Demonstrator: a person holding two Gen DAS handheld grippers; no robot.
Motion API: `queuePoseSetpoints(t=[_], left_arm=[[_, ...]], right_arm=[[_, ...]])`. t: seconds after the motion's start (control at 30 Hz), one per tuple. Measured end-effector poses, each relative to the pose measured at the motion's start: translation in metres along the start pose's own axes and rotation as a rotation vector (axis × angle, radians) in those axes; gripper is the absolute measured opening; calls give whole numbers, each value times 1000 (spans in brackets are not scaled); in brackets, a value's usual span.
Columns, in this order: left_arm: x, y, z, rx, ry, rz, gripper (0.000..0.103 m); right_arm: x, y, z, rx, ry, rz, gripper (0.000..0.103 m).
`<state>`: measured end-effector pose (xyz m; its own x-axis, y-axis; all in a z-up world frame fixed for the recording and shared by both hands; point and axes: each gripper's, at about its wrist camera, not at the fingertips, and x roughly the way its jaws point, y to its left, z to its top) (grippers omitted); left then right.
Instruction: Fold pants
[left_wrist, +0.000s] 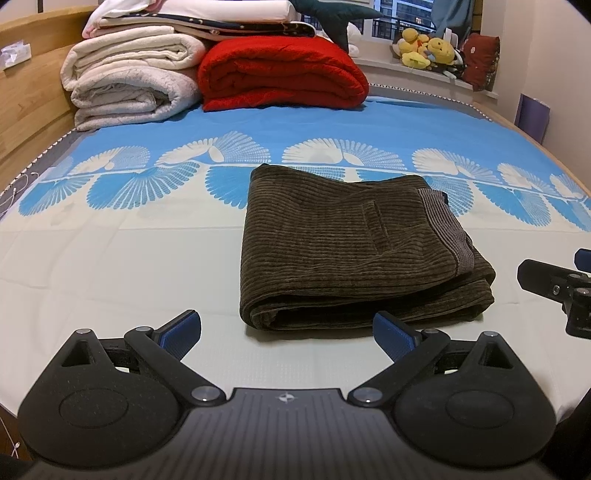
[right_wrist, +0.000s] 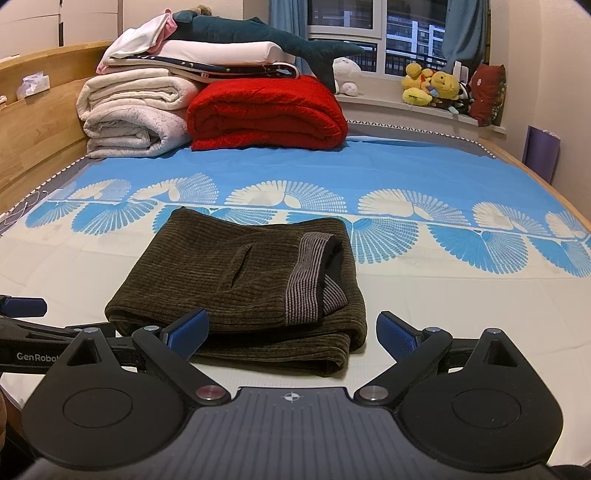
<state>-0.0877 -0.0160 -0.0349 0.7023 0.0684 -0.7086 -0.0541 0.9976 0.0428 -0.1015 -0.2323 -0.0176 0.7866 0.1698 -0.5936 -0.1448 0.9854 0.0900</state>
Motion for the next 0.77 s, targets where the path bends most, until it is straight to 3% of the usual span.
queuePoseSetpoints(t=[0.77], left_arm=[[0, 2, 0, -1, 2, 1, 101]], right_arm=[[-1, -4, -1, -2, 3, 5, 97]])
